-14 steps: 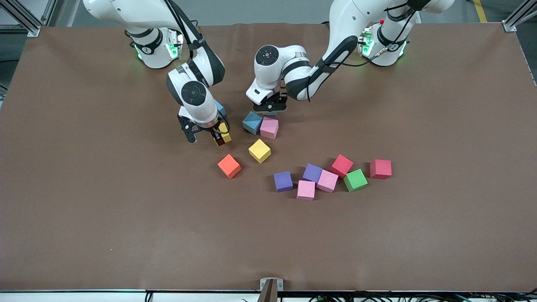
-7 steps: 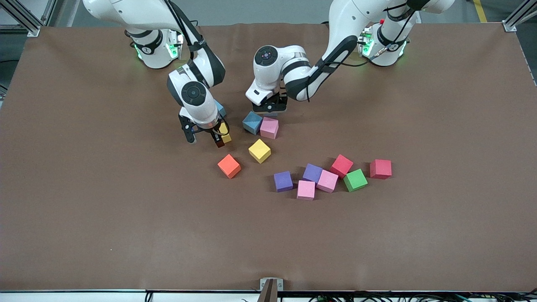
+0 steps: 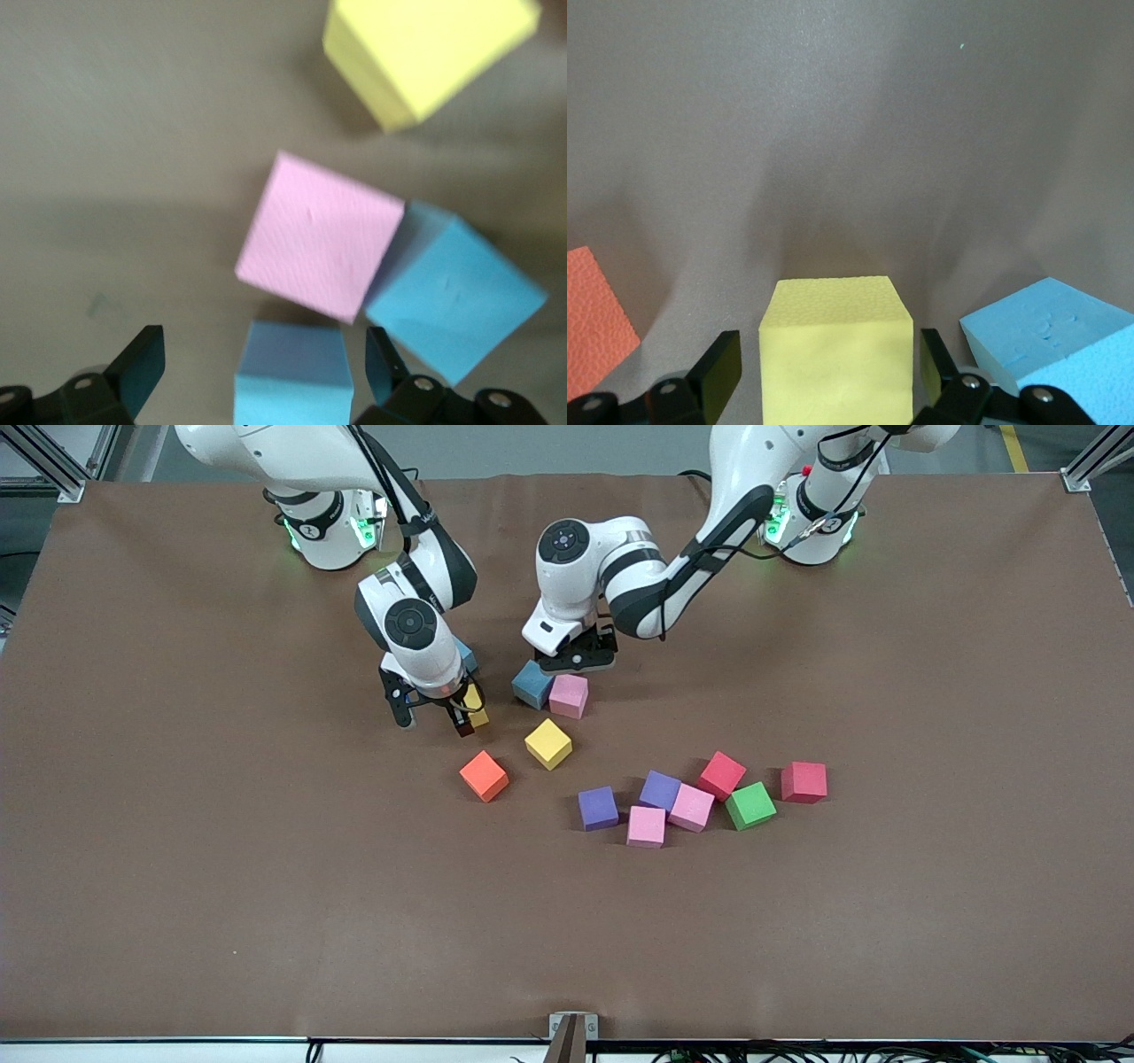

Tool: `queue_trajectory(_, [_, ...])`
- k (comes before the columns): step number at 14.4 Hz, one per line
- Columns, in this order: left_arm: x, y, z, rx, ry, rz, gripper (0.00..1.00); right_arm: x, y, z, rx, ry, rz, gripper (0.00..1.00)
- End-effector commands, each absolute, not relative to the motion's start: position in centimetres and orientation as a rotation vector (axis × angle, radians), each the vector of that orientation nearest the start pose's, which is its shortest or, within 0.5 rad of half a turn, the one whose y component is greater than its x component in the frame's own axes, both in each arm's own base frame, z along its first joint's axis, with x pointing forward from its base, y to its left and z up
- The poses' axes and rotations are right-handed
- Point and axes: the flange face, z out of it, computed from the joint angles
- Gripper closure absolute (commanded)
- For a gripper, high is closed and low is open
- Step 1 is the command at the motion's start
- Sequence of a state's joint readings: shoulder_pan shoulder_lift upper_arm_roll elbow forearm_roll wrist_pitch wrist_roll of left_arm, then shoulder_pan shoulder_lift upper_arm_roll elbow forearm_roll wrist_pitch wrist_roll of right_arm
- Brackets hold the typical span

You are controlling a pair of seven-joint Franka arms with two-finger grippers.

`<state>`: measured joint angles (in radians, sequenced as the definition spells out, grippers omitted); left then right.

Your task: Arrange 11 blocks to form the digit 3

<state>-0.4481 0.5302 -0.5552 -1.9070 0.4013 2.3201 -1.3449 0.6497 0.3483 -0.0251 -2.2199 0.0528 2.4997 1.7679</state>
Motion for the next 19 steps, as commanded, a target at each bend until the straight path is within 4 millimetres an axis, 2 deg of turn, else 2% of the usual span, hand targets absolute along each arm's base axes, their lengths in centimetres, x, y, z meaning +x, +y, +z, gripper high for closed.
queue_trajectory(1, [39.5,-49.2,28.5,-3.124,-0.309,-0.095,0.00,43.6,31.8,21.3,-2.596,1.863,0.074,1.00])
queue_trajectory(3, [42.7,-48.7,29.2,-3.144,-0.390,-0.114,0.00,42.7,32.4,21.5,-2.566,1.912,0.074,1.00])
queue_trajectory(4, [44.2,-48.9,28.8,-3.155,-0.424,-0.100,0.00,41.8,32.6,21.9,-2.561,1.917,0.073,1.00])
queue_trajectory(7, [50.2,-48.0,26.7,-3.149,-0.558,-0.119,0.00,38.6,33.2,24.7,-2.523,1.926,0.064,1.00])
queue_trajectory(8, [51.2,-48.2,25.9,-3.147,-0.577,-0.123,0.00,37.0,34.2,25.4,-2.512,1.933,0.061,1.00])
queue_trajectory(11, [55.4,-48.1,23.7,-3.138,-0.659,-0.169,0.00,32.9,36.5,25.4,-2.492,1.979,0.058,1.00])
queue_trajectory(13, [57.1,-48.3,22.9,-3.142,-0.691,-0.195,0.00,31.3,38.1,25.1,-2.486,1.994,0.055,1.00])
queue_trajectory(15, [57.6,-48.4,22.8,-3.147,-0.697,-0.211,0.00,29.8,39.5,23.9,-2.478,2.016,0.049,1.00])
queue_trajectory(19, [58.1,-48.4,21.6,-3.147,-0.711,-0.198,0.00,30.5,40.7,22.5,-2.409,2.090,0.067,1.00])
